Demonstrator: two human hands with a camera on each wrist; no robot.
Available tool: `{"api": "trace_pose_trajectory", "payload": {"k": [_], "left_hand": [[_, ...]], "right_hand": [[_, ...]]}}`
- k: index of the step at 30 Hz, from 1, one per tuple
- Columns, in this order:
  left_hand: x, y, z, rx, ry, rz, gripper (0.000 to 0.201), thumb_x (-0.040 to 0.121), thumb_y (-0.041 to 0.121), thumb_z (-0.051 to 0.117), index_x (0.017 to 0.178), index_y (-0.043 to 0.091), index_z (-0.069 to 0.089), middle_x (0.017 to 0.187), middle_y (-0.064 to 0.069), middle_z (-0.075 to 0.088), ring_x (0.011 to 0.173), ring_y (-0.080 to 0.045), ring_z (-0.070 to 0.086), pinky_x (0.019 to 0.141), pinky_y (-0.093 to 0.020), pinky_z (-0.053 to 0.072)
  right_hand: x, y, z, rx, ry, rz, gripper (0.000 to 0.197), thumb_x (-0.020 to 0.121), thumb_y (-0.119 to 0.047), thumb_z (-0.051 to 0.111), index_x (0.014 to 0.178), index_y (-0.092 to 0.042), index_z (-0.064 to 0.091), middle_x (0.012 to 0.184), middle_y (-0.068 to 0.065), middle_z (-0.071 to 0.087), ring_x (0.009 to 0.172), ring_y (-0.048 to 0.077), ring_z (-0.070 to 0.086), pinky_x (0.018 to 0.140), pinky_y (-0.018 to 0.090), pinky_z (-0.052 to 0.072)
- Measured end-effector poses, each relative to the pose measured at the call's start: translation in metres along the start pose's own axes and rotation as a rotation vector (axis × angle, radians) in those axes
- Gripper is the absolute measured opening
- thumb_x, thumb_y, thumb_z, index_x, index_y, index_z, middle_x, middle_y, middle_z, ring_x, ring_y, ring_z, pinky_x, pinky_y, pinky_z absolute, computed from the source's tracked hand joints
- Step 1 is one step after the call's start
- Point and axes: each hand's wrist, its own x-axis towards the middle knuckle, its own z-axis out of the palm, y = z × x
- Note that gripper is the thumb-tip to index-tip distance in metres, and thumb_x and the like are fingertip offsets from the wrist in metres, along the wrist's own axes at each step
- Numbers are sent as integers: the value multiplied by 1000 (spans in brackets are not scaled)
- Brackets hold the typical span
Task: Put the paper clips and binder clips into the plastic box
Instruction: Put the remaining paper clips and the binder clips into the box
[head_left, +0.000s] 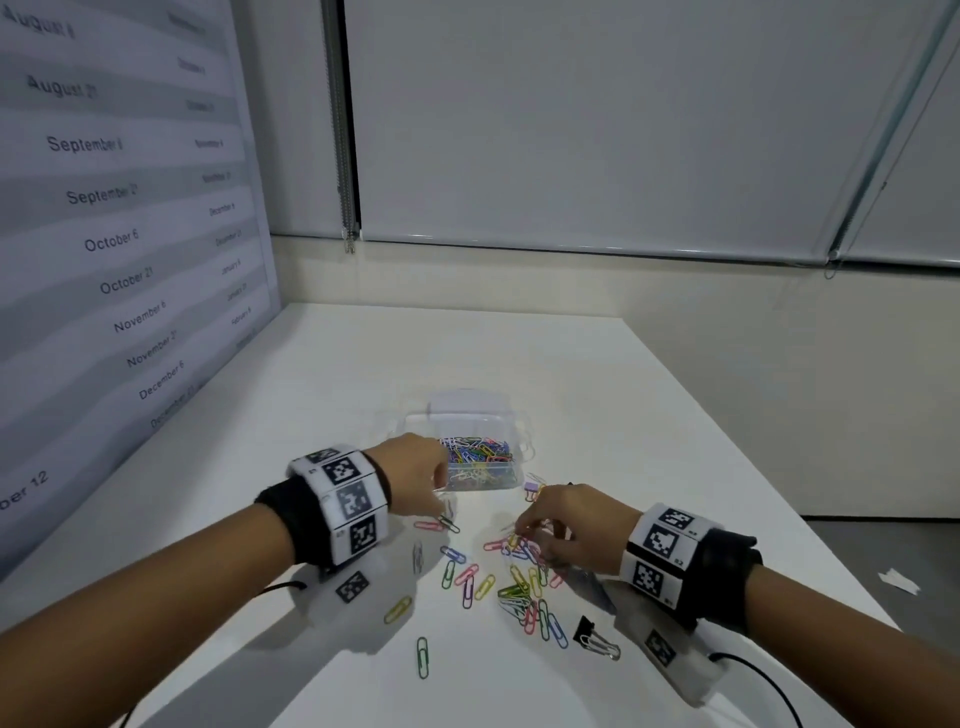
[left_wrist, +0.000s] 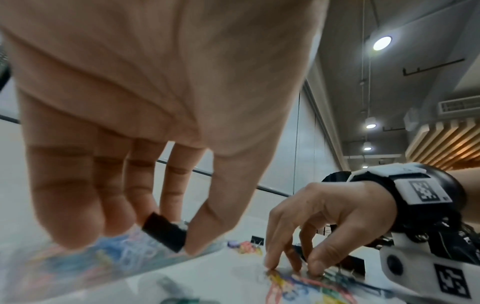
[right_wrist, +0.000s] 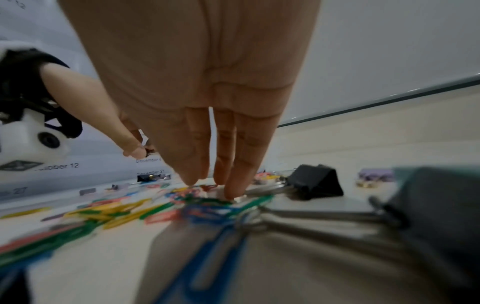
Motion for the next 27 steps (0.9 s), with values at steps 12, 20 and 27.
{"api": "trace_pose_trajectory", "payload": {"k": [12,20,27], "left_hand": [[-18,-29,23,79,-73,-171,25,88,17,50,112,14,56,123,-7,55,112,-23,54,83,-26,41],[-16,-14,23,105,-46,-3,48,86,30,57,130,15,45,133,-6,45,124,-22,43,101,-31,38],[-17,1,32,123,-214,86,67,84,49,55,138,15,34,139,-7,40,126,-24,43,102,-36,40]], "right_hand": [[-7,-7,-9,158,-13,-52,23,83,-27,66,105,-22,68,103,0,69,84,11,65,77,19,49],[-44,31,-24,45,-70,111,19,73,-16,68,81,-33,67,74,-16,62,61,-2,55,61,9,44],[-53,41,-15,-54,-58,195,21,71,-9,60,86,-20,70,66,-20,52,57,-6,49,58,2,35]]}}
